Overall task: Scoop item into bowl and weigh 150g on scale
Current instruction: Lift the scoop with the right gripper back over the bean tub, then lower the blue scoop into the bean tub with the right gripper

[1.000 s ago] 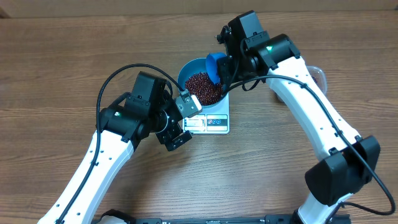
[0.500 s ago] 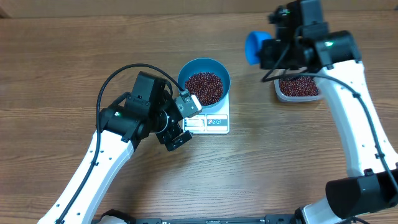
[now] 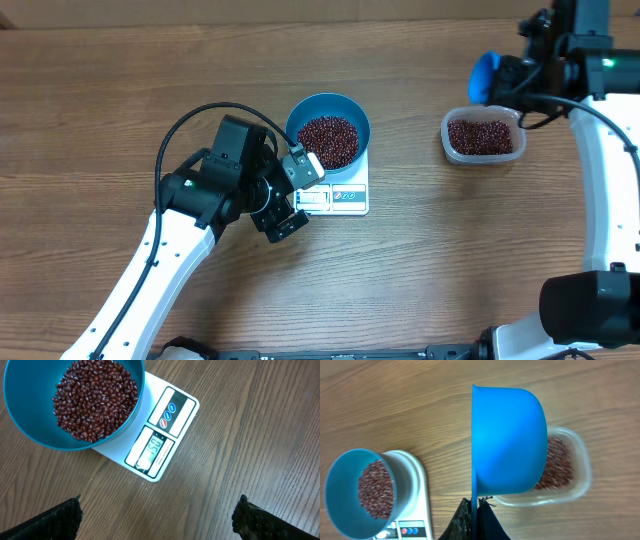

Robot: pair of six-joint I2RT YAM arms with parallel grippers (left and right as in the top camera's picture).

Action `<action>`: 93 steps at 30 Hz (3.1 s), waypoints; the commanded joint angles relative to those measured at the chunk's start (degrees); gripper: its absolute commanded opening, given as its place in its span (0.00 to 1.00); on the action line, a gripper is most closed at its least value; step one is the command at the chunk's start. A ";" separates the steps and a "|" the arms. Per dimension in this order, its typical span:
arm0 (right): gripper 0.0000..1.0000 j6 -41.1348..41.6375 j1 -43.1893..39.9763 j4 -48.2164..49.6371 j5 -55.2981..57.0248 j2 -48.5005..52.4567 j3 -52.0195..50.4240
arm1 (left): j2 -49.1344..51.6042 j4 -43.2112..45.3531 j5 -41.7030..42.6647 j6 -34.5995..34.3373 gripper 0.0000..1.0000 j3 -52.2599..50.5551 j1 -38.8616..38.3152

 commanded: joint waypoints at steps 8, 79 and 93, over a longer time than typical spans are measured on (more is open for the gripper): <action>0.04 -1.73 -2.89 -4.48 8.04 -1.44 1.75 | 0.31 0.24 0.46 1.09 1.00 -0.31 -0.11; 0.04 51.32 10.34 2.60 21.86 3.58 -8.52 | 0.31 0.24 0.46 1.09 1.00 -0.31 -0.11; 0.04 51.36 10.34 11.67 21.46 3.67 -15.87 | 0.31 0.24 0.46 1.07 1.00 -0.31 -0.11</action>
